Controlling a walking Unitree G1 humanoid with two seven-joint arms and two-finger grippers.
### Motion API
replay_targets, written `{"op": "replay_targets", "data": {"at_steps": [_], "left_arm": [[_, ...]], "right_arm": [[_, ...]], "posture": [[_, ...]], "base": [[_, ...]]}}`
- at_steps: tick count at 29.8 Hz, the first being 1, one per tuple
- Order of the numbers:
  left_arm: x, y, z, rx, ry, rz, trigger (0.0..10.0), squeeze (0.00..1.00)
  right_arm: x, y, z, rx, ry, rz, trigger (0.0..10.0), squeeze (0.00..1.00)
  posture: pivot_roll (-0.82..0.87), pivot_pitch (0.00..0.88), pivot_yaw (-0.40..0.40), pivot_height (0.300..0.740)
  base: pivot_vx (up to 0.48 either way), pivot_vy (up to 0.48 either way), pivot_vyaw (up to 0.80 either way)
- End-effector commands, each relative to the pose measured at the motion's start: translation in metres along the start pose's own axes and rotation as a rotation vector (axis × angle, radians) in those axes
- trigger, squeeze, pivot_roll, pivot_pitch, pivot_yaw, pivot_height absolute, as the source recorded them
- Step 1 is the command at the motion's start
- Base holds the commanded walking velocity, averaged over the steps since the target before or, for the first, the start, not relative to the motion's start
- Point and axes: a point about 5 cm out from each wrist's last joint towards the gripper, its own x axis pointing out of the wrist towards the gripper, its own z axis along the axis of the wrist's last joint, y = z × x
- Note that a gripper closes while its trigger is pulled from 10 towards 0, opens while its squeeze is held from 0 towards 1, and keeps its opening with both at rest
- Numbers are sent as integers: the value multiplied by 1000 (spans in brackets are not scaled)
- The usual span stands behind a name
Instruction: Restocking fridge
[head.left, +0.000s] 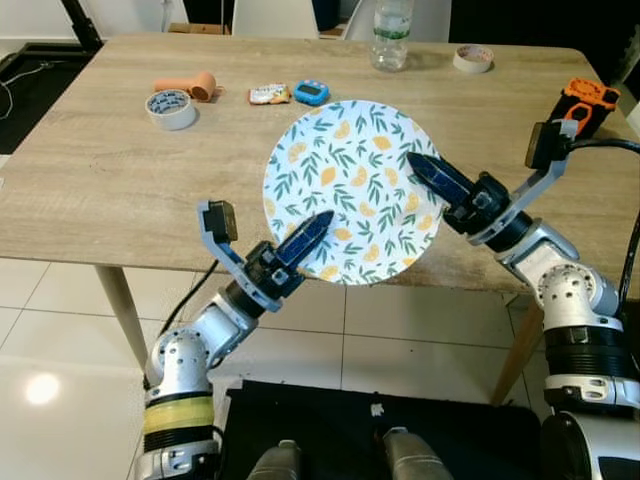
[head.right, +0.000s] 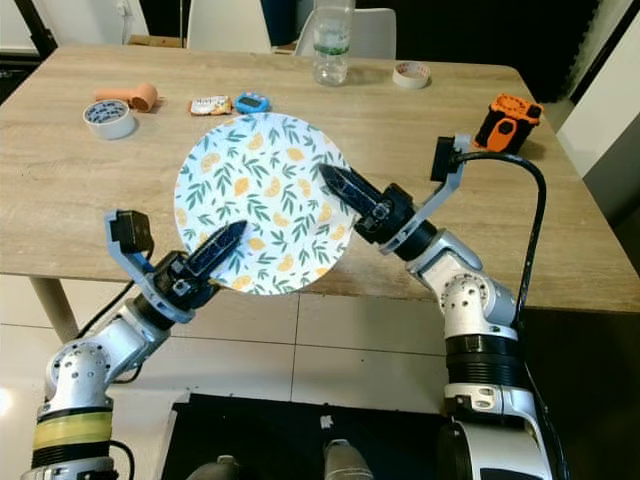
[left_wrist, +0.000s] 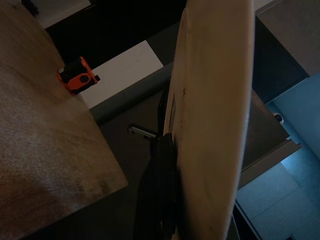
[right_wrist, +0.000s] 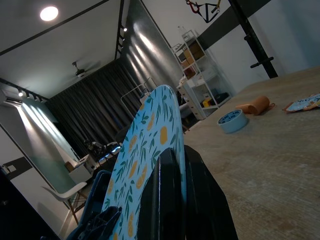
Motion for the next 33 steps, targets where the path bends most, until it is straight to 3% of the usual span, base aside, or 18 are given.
{"op": "replay_targets", "data": {"at_steps": [1, 2, 3, 7, 8, 10, 11, 12, 13, 15, 17, 19, 21, 24, 25, 30, 32, 33], "left_arm": [[6, -11, -3, -3, 37, -105, 0, 0], [6, -11, -3, -2, 37, -100, 0, 0], [6, -10, -3, 1, 38, -91, 0, 0], [5, -8, -3, 6, 40, -76, 0, 0], [4, -6, -3, 10, 41, -64, 0, 0], [4, -6, -3, 10, 41, -64, 0, 0], [3, -4, -4, 17, 44, -49, 0, 0], [2, -1, -5, 25, 43, -29, 0, 0], [0, 3, -5, 36, 39, 3, 1608, 0], [-3, 7, -5, 44, 28, 35, 2471, 0], [-5, 9, -5, 41, 20, 41, 2471, 0], [-8, 9, -3, 45, 15, 43, 4745, 0], [-10, 9, -3, 51, 15, 46, 4745, 0], [-14, 10, 1, 59, 4, 57, 5961, 0], [-15, 10, 2, 61, 1, 61, 9686, 0], [-33, 11, 12, 106, -22, 97, 10000, 0], [-46, 6, 20, 134, -37, 96, 10000, 0], [-46, 6, 20, 134, -37, 96, 10000, 0]], "right_arm": [[-6, -5, -3, -15, 20, -64, 0, 0], [-6, -5, -6, -25, 35, -67, 3490, 0], [-6, -6, -9, -41, 55, -80, 10000, 0], [-6, -6, -13, -69, 68, -75, 10000, 0], [-7, -8, -12, -67, 50, -86, 10000, 114], [-7, -8, -12, -67, 50, -86, 10000, 114], [-8, -9, -11, -56, 26, -93, 10000, 1000], [-11, -9, -11, -42, 10, -85, 10000, 1000], [-15, -9, -12, -23, -6, -76, 10000, 1000], [-21, -6, -14, 8, -21, -42, 10000, 1000], [-26, -3, -16, 27, -29, -15, 10000, 1000], [-33, 2, -17, 55, -45, 37, 10000, 1000], [-37, 4, -18, 61, -53, 59, 10000, 1000], [-43, 7, -16, 75, -73, 80, 10000, 1000], [-46, 7, -15, 77, -79, 82, 10000, 1000], [-64, 9, -12, 92, -95, 102, 10000, 1000], [-79, 13, -17, 125, -57, 123, 10000, 0], [-79, 13, -17, 125, -57, 123, 10000, 0]], "posture": [[-48, 112, -6, 740], [-48, 112, -6, 740], [-44, 112, -8, 740], [-44, 113, -8, 740], [-41, 110, -10, 740], [-41, 110, -10, 740], [-38, 108, -11, 740], [-36, 104, -12, 740], [-35, 101, -14, 740], [-36, 98, -14, 740], [-36, 98, -14, 740], [-34, 94, -16, 740], [-34, 94, -16, 740], [-33, 93, -17, 740], [-31, 92, -16, 740], [-27, 88, -19, 740], [-26, 89, -19, 740], [-26, 89, -19, 740]], "base": [[0, 0, 0], [0, 0, 0], [0, 0, 0], [0, 0, 0], [0, 0, 0], [0, 0, 0], [0, 0, 0], [0, 0, 0], [0, 0, 0], [0, 0, 0], [0, 0, 0], [0, 0, 0], [0, 0, 0], [0, 0, 0], [0, 0, 0], [0, 0, 0], [0, 0, 0], [0, 0, 0]]}}
